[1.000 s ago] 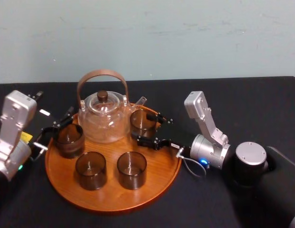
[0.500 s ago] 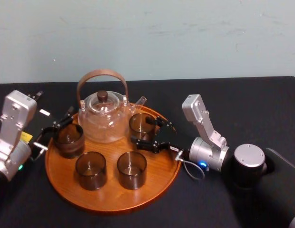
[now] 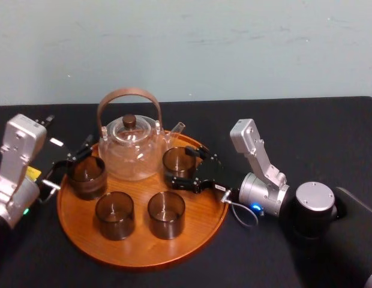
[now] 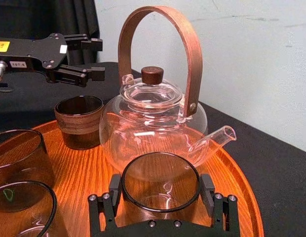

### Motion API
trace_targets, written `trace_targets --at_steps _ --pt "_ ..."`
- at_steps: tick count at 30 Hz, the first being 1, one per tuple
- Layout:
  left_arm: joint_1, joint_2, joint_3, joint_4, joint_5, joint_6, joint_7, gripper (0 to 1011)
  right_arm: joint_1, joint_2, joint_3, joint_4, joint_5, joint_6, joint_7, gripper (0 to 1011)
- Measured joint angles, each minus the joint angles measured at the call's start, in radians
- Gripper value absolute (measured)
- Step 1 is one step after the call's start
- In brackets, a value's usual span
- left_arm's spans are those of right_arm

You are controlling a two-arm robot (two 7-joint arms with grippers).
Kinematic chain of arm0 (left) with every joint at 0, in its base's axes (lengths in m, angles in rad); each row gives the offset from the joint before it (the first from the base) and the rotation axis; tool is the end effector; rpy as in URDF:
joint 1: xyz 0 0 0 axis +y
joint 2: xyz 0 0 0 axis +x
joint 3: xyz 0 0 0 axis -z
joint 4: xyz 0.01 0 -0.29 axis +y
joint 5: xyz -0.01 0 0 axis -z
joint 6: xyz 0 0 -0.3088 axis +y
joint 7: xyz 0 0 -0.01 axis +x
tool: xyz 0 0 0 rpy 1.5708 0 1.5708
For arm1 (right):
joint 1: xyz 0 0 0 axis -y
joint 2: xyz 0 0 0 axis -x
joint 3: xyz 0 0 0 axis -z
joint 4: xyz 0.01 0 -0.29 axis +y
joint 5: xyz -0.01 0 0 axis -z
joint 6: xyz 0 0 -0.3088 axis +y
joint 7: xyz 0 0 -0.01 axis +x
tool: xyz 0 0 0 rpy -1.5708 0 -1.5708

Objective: Pick up the glass from the table and place it on the tray.

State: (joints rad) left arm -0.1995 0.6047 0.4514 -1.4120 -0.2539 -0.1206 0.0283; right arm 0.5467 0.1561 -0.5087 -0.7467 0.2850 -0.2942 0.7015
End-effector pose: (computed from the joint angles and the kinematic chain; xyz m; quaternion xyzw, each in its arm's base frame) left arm 0.3581 0.0827 -0.3023 0.1415 -0.1325 0.5799 0.7913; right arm 0.4453 0.0234 -0.3597 -0.0667 -0.0007 -0.2952 0.9531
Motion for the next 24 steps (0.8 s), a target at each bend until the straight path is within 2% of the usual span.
trace_targets --at_steps 12,18,24 --pt "0.000 0.000 0.000 0.000 0.000 0.000 0.000 1001 -0.005 0.002 0.005 -0.012 0.004 -0.001 0.001 1002" --pt "0.000 0.000 0.000 0.000 0.000 0.000 0.000 1002 -0.024 0.025 0.012 -0.081 0.006 -0.010 -0.002 1002" --pt "0.000 0.000 0.000 0.000 0.000 0.000 0.000 1001 -0.054 0.059 0.021 -0.177 0.019 -0.024 -0.002 1002"
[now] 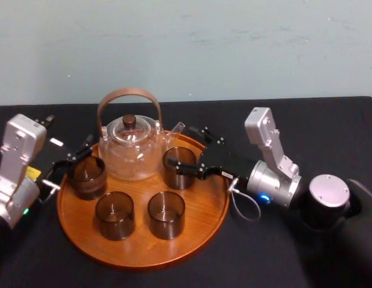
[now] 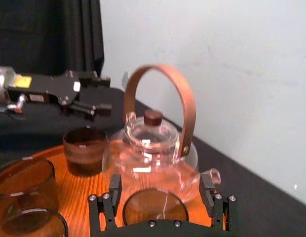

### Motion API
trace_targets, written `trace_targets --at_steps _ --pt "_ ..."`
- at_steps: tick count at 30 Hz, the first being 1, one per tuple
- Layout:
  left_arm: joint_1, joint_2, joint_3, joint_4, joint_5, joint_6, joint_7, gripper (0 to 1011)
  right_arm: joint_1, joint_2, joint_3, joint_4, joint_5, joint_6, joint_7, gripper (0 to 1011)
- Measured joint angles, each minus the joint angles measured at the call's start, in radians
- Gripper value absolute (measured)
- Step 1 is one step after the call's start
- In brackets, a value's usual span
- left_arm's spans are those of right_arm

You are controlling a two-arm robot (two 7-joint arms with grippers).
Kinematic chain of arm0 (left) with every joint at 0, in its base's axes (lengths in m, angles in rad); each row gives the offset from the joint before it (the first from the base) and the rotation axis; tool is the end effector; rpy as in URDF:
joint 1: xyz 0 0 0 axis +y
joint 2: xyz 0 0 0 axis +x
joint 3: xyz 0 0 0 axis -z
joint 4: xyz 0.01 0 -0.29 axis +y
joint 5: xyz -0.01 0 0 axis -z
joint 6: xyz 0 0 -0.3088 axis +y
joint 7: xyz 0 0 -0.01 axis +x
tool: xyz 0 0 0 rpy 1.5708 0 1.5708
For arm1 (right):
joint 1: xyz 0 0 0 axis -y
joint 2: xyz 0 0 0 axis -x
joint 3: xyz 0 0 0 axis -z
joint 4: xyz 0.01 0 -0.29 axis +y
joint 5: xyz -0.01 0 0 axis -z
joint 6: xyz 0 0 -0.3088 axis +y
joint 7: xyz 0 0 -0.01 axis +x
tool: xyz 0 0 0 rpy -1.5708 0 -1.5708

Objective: Pick up the glass from the table and place it on the tray.

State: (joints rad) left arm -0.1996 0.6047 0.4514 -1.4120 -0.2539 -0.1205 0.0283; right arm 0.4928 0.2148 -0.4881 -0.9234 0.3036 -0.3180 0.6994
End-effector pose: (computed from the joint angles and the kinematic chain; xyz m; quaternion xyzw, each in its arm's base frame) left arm 0.3581 0.0827 -0.3022 0.1415 -0.1325 0.5799 0.7913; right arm 0.4400 0.0142 -0.3337 -0.0287 -0.0527 -0.2915 0.9547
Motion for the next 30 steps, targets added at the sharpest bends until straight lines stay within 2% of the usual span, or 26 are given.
trace_targets --at_steps 8,15,23,24,30 --pt "0.000 0.000 0.000 0.000 0.000 0.000 0.000 1001 -0.051 0.047 0.013 -0.125 0.028 -0.011 0.000 1002" --pt "0.000 0.000 0.000 0.000 0.000 0.000 0.000 1001 -0.103 0.092 0.041 -0.209 0.034 -0.017 -0.051 1002" --pt "0.000 0.000 0.000 0.000 0.000 0.000 0.000 1001 -0.203 0.164 0.116 -0.300 0.036 -0.013 -0.136 1002" --pt "0.000 0.000 0.000 0.000 0.000 0.000 0.000 1001 -0.203 0.164 0.116 -0.300 0.036 -0.013 -0.136 1002" --pt "0.000 0.000 0.000 0.000 0.000 0.000 0.000 1001 -0.272 0.192 0.172 -0.332 0.022 -0.013 -0.193 1002"
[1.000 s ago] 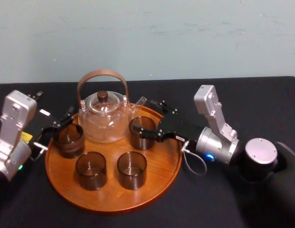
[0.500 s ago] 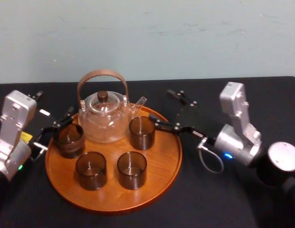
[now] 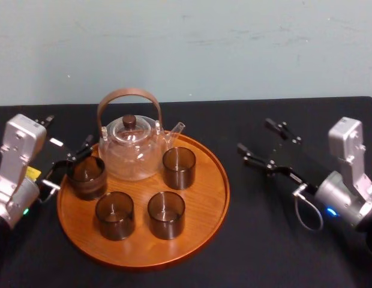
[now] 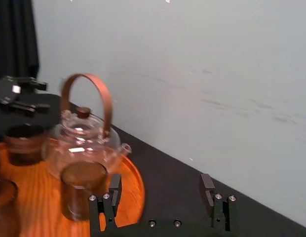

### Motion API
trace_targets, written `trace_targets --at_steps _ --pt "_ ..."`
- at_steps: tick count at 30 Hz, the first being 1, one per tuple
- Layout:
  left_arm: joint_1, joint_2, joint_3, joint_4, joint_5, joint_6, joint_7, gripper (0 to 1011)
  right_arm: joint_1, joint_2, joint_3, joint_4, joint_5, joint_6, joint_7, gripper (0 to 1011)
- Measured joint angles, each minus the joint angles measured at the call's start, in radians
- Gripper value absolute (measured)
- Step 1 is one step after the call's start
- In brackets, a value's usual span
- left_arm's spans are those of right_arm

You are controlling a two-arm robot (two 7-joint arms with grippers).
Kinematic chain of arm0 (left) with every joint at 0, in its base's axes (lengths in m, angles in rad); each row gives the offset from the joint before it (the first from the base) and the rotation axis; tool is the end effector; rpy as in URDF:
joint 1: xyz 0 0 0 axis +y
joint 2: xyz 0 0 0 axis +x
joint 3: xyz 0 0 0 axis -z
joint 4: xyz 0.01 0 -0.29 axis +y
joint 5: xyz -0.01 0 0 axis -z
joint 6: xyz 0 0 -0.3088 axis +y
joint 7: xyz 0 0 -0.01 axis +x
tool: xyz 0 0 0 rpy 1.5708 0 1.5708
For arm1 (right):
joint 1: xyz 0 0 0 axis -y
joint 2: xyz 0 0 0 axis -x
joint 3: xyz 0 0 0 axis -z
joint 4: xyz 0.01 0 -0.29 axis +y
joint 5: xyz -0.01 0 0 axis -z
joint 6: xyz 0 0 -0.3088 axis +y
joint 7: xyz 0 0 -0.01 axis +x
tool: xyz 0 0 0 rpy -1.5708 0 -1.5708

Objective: Pick up the glass from the table and place it on the tray.

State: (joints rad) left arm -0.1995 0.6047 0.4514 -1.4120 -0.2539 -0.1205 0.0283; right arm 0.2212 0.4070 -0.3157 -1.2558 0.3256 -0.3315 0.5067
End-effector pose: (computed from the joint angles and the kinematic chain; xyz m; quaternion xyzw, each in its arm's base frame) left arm 0.3581 0.0827 -0.3023 0.1415 -0.1325 0.5799 0.7913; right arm 0.3761 -0.0688 -0.3261 -0.0141 -0.0930 -0.4228 0.9013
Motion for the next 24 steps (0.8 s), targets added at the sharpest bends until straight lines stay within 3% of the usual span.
trace_targets --at_steps 9,24 --pt "0.000 0.000 0.000 0.000 0.000 0.000 0.000 1001 -0.055 0.012 0.050 -0.020 -0.043 -0.003 -0.071 1002" --pt "0.000 0.000 0.000 0.000 0.000 0.000 0.000 1001 -0.050 0.012 0.046 -0.019 -0.041 -0.003 -0.066 1002"
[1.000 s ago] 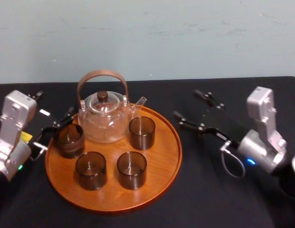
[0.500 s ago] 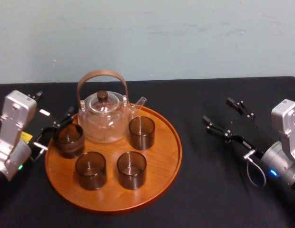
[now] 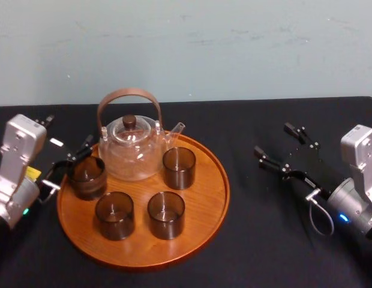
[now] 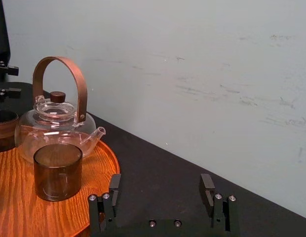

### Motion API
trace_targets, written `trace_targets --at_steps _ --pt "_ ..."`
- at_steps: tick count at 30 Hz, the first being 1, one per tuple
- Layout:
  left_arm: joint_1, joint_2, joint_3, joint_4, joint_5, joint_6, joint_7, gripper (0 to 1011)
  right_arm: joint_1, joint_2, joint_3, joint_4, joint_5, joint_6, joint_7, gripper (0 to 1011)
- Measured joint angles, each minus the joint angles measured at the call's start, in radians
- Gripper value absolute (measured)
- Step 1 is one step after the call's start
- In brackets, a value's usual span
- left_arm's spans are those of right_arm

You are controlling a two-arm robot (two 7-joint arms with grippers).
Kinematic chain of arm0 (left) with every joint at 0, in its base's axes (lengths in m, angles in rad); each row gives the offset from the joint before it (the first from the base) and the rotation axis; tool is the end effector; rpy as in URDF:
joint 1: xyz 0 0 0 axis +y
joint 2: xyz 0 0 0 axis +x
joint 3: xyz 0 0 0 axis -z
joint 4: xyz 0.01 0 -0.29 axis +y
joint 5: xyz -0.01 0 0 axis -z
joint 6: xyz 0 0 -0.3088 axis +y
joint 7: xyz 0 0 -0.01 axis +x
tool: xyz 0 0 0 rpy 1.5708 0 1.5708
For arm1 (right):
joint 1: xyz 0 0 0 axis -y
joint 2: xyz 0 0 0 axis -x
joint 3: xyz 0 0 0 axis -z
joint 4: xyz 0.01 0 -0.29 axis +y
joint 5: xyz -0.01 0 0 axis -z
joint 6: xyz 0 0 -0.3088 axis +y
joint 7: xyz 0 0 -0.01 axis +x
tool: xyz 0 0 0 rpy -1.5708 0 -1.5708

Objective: Pick up the glass from the table and place it on the tray.

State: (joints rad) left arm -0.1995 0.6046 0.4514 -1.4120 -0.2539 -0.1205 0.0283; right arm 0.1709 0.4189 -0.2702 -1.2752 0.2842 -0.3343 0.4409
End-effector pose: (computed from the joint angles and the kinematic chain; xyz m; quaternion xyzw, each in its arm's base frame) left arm 0.3581 0.0826 -0.3023 0.1415 -0.1324 0.5799 0.7913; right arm 0.3632 -0.0830 -0.3322 -0.0312 -0.0991 -0.4618 0.8809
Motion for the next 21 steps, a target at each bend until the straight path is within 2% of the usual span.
trace_targets --at_steps 21 --pt "0.000 0.000 0.000 0.000 0.000 0.000 0.000 1001 0.002 0.000 -0.002 0.001 0.002 -0.001 0.003 1002"
